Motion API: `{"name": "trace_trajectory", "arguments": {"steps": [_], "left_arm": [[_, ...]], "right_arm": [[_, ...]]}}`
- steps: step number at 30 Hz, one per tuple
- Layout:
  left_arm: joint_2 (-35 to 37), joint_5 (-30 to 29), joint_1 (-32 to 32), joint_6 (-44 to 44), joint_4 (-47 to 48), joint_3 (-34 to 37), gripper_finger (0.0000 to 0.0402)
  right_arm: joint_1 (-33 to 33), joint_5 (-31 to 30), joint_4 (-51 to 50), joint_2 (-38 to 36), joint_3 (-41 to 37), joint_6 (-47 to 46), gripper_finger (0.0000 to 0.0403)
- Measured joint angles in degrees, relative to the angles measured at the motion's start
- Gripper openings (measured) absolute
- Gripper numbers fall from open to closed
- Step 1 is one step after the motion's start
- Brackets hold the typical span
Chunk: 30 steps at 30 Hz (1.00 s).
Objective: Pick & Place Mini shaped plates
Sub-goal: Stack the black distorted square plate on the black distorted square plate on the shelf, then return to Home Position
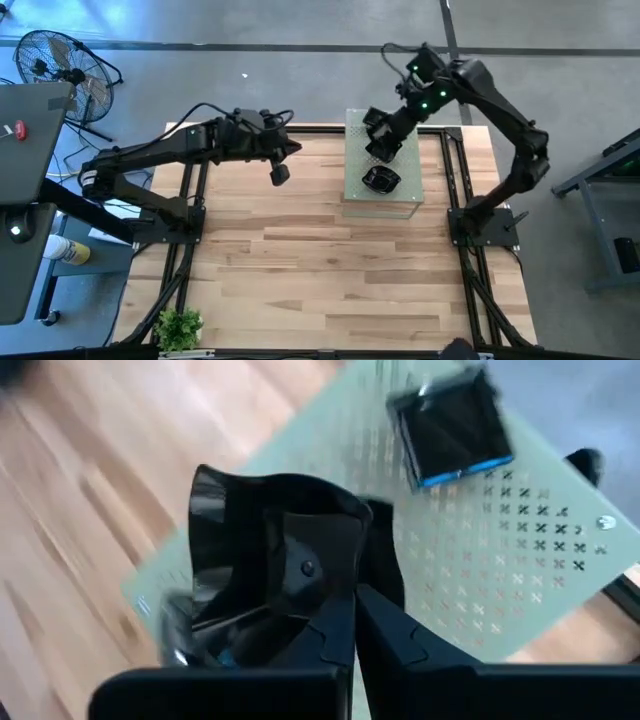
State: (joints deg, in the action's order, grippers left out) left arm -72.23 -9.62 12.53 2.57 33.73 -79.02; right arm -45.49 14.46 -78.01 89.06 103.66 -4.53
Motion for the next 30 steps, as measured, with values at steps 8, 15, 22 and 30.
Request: {"name": "trace_trajectory", "arguments": {"steps": [8,15,22,30], "left_arm": [[-0.2,0.3,-0.2,-1.8,-0.2,0.1,0.0003],[-0.2,0.3,-0.2,-3.0,-0.2,0.1,0.0001],[-0.2,0.6,-0.2,-3.1,-0.6,0.1,0.0001],[-0.4,6.9,-0.2,-5.3,-12.8,5.1,0.0001]], "right_arm": [[-1.2,0.5,-3.2,5.6,0.0,15.3,0.0000],[-2.1,0.0,-2.2,7.7,0.0,20.6,0.0000],[-2.2,-0.5,-1.2,7.8,0.0,22.2,0.0006],[-2.0,-1.0,-0.6,7.8,0.0,22.6,0.0060]]}}
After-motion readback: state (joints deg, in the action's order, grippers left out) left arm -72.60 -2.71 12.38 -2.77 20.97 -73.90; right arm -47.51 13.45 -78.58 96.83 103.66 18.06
